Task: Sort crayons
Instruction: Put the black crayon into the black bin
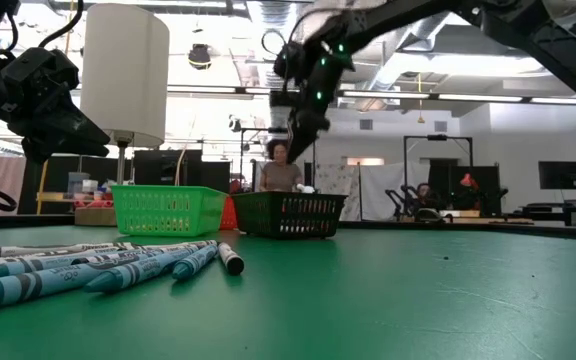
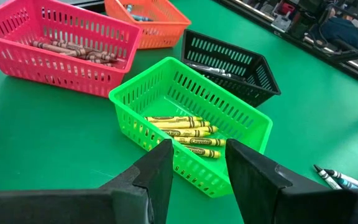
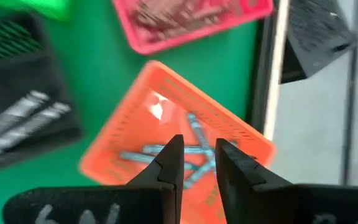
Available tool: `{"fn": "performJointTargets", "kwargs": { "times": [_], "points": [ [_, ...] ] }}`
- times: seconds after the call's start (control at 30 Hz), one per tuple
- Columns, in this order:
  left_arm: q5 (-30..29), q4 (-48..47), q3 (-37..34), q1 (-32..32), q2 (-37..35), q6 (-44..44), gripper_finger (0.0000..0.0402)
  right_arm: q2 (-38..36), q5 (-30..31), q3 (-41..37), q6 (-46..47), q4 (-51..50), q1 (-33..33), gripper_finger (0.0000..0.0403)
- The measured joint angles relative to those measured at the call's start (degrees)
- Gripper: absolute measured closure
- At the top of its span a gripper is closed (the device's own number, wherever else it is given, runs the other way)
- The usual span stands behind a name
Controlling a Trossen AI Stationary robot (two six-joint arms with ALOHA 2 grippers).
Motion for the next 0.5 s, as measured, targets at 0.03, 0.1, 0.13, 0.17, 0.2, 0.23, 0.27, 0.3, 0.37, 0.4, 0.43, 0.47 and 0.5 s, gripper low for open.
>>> {"fn": "performJointTargets", "kwargs": {
  "times": [0.03, 0.1, 0.13, 0.17, 0.2, 0.23, 0.27, 0.3, 0.37, 0.4, 0.43, 0.47, 0.5],
  "points": [
    [-0.01, 0.0, -0.01, 0.01, 0.01, 0.01, 0.0265, 0.0, -0.72, 1.42, 1.0, -1.88, 0.52, 0.0314],
    [-0.01, 0.0, -0.01, -0.01, 0.0, 0.0, 0.0265, 0.0, -3.99, 3.52, 3.26, -4.66, 1.86, 0.0314],
    [0.0, 0.0, 0.01, -0.01, 0.01, -0.01, 0.0265, 0.0, -6.53, 4.21, 4.72, -5.17, 2.66, 0.0314],
    [0.0, 0.0, -0.01, -0.01, -0.01, 0.01, 0.0265, 0.0, -9.53, 4.52, 6.43, -4.86, 3.58, 0.0314],
    [-0.02, 0.0, -0.01, -0.01, -0.01, 0.01, 0.0265, 0.0, -13.14, 4.63, 8.14, -4.26, 4.56, 0.0314],
    [0.0, 0.0, -0.01, 0.01, 0.01, -0.01, 0.0265, 0.0, -16.86, 4.63, 9.79, -3.71, 5.62, 0.0314],
    [-0.01, 0.0, 0.0, -0.01, -0.01, 0.01, 0.0265, 0.0, -19.95, 4.63, 11.34, -3.22, 6.82, 0.0314],
    [-0.01, 0.0, 0.0, -0.01, -0.01, -0.01, 0.0265, 0.08, -22.29, 4.63, 12.68, -2.52, 8.21, 0.0314],
    [0.0, 0.0, 0.0, 0.0, 0.0, -0.01, 0.0265, 0.83, -24.76, 4.65, 14.4, -0.73, 11.66, 0.0314],
    [-0.01, 0.0, 0.0, 0.01, 0.0, 0.0, 0.0265, 0.98, -24.93, 4.65, 14.74, -0.16, 13.56, 0.0314],
    [-0.01, 0.0, -0.01, -0.01, 0.01, -0.01, 0.0265, 1.16, -24.89, 4.58, 14.7, 0.32, 15.61, 0.0314],
    [0.0, 0.0, -0.01, -0.01, -0.01, -0.01, 0.0265, 1.34, -24.71, 4.49, 14.23, 0.97, 17.71, 0.0314],
    [0.0, 0.0, -0.01, -0.01, -0.01, 0.01, 0.0265, 1.9, -24.11, 4.49, 13.44, 2.36, 19.84, 0.0314]
  ]
}}
